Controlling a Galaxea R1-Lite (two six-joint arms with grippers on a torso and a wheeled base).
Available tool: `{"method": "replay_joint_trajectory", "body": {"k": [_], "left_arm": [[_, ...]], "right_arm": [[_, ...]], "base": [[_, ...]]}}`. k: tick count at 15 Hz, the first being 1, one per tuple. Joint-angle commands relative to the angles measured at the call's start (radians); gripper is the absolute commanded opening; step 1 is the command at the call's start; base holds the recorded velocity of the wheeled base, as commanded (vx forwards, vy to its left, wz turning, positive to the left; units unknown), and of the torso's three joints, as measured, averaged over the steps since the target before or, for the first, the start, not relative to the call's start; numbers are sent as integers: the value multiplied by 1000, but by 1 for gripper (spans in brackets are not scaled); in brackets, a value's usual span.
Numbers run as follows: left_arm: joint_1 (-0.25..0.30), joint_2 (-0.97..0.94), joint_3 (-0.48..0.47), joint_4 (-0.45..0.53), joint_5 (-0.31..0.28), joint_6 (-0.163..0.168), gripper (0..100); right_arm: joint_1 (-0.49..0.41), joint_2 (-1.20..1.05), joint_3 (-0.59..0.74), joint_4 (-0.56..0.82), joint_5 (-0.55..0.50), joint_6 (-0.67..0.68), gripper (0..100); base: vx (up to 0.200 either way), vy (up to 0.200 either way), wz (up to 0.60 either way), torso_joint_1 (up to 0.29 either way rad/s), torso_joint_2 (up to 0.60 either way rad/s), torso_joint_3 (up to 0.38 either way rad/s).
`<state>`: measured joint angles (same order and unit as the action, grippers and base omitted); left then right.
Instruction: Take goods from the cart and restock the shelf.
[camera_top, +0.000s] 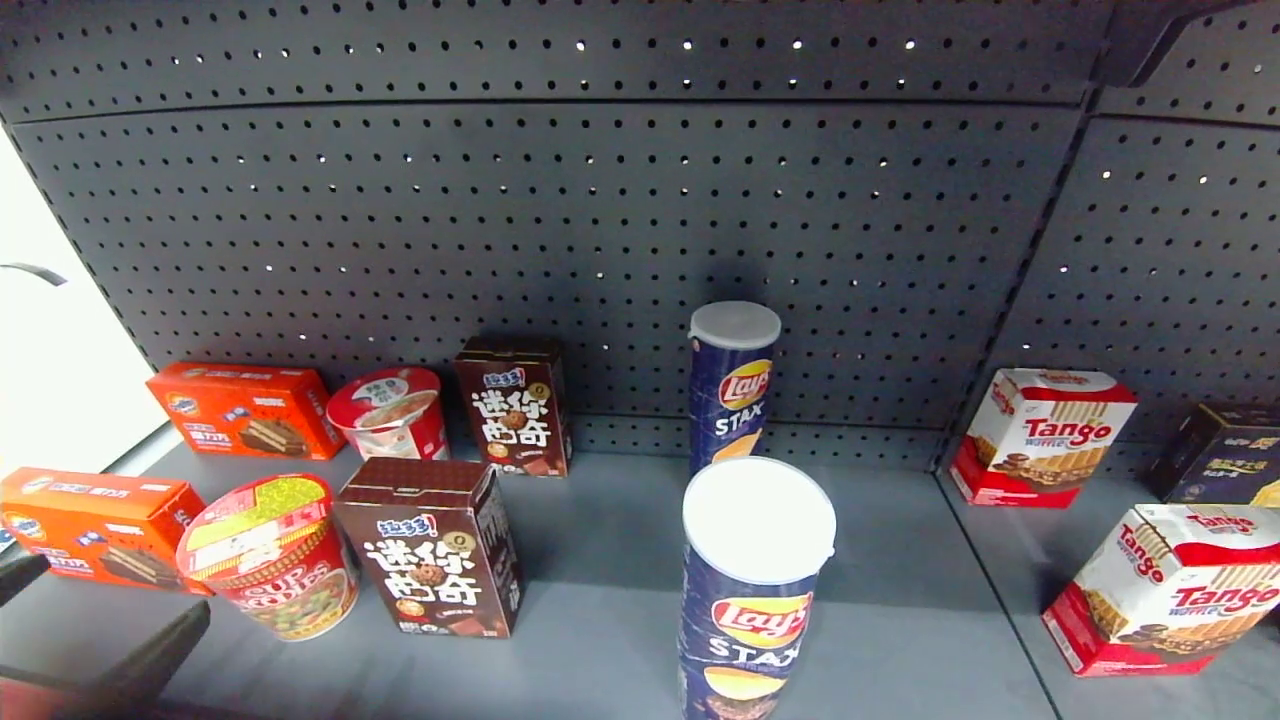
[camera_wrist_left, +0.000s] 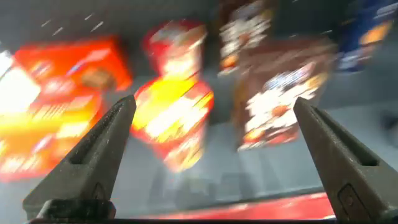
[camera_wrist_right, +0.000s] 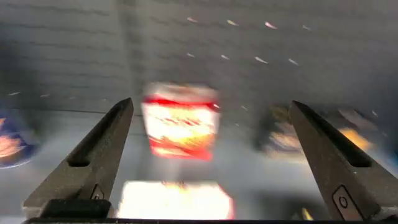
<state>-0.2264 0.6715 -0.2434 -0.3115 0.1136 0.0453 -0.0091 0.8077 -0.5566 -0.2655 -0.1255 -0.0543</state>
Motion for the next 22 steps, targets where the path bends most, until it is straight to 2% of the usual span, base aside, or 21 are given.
{"method": "replay_joint_trajectory", "body": {"k": [1, 4, 6, 8, 9, 10, 12, 13, 14, 17, 18, 19, 22], "left_arm": [[21, -133, 121, 0, 55, 1, 100], [21, -205, 184, 2, 64, 1, 100], [13, -256, 243, 6, 54, 2, 100], [-7, -322, 243, 95, 32, 2, 100], [-18, -400, 243, 180, 17, 1, 100], [-24, -535, 227, 316, 9, 8, 100], [-56, -570, 205, 350, -11, -1, 100], [-64, -596, 205, 348, -11, -1, 100], [-67, -612, 207, 348, -14, 1, 100], [-79, -653, 207, 347, -5, -1, 100], [-85, -671, 207, 347, 67, 5, 100], [-88, -671, 207, 347, 121, 10, 100], [-88, -671, 207, 347, 156, 5, 100]], "right_arm": [[-114, -298, 268, 11, -43, 14, 100], [-227, -452, 442, 15, -55, 11, 100], [-218, -561, 512, 32, -31, 2, 100], [-189, -711, 557, 121, 64, -30, 100], [-189, -725, 552, 189, 83, -39, 100], [-189, -723, 554, 175, 145, -36, 100], [-189, -723, 555, 187, 253, -35, 100], [-189, -723, 555, 190, 371, -45, 100], [-189, -723, 555, 192, 409, -44, 100], [-190, -722, 554, 198, 307, -18, 100], [-190, -722, 555, 195, 233, -21, 100], [-190, -722, 555, 195, 218, -33, 100], [-190, -723, 557, 192, 204, -70, 100]], "base": [[0, 0, 0, 0, 0, 0], [0, 0, 0, 0, 0, 0], [0, 0, 0, 0, 0, 0], [0, 0, 0, 0, 0, 0], [0, 0, 0, 0, 0, 0], [0, 0, 0, 0, 0, 0], [0, 0, 0, 0, 0, 0], [0, 0, 0, 0, 0, 0], [0, 0, 0, 0, 0, 0], [0, 0, 0, 0, 0, 0], [0, 0, 0, 0, 0, 0], [0, 0, 0, 0, 0, 0], [0, 0, 0, 0, 0, 0]]}}
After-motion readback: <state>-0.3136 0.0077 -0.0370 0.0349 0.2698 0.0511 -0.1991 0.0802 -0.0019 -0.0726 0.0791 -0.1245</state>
